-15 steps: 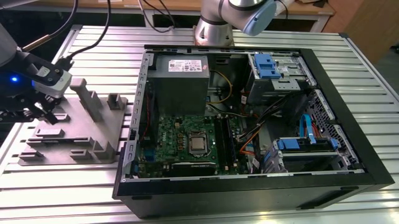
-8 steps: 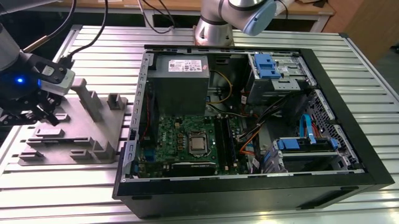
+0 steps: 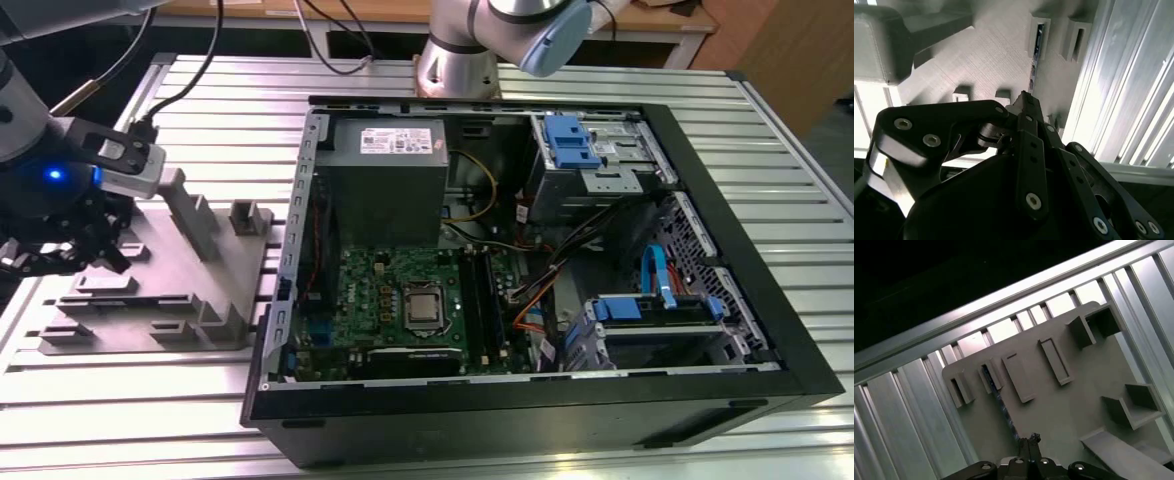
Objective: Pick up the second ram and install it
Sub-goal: 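Pick up the second ram and move it above second insertion slot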
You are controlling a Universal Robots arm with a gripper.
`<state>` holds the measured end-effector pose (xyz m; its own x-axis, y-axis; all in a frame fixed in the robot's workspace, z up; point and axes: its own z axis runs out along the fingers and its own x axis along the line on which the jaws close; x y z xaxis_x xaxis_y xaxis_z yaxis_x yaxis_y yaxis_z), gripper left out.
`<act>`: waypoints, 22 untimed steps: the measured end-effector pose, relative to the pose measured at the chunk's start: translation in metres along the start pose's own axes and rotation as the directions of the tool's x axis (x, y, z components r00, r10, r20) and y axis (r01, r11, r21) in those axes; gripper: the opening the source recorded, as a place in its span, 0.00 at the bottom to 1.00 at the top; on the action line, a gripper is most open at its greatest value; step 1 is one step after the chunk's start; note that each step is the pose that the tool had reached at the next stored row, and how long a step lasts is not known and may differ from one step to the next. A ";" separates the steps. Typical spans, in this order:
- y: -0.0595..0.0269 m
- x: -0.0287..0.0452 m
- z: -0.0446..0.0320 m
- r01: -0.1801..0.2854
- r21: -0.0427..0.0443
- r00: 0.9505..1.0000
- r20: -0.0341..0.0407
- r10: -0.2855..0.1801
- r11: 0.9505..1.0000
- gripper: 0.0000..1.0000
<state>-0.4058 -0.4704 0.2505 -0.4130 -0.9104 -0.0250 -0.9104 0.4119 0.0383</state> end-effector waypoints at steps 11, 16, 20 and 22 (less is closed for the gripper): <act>-0.0004 0.0003 0.0094 0.201 -0.006 0.980 -0.007 -0.201 0.980 0.10; -0.0006 0.0003 0.0132 0.289 -0.009 0.957 -0.010 -0.289 0.957 0.10; -0.0006 0.0004 0.0162 0.357 -0.011 0.934 -0.012 -0.357 0.934 0.10; -0.0007 0.0005 0.0177 0.392 -0.013 0.920 -0.013 -0.392 0.920 0.10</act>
<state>-0.4058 -0.4704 0.2327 -0.0226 -0.9994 -0.0250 -0.9990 0.0216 0.0382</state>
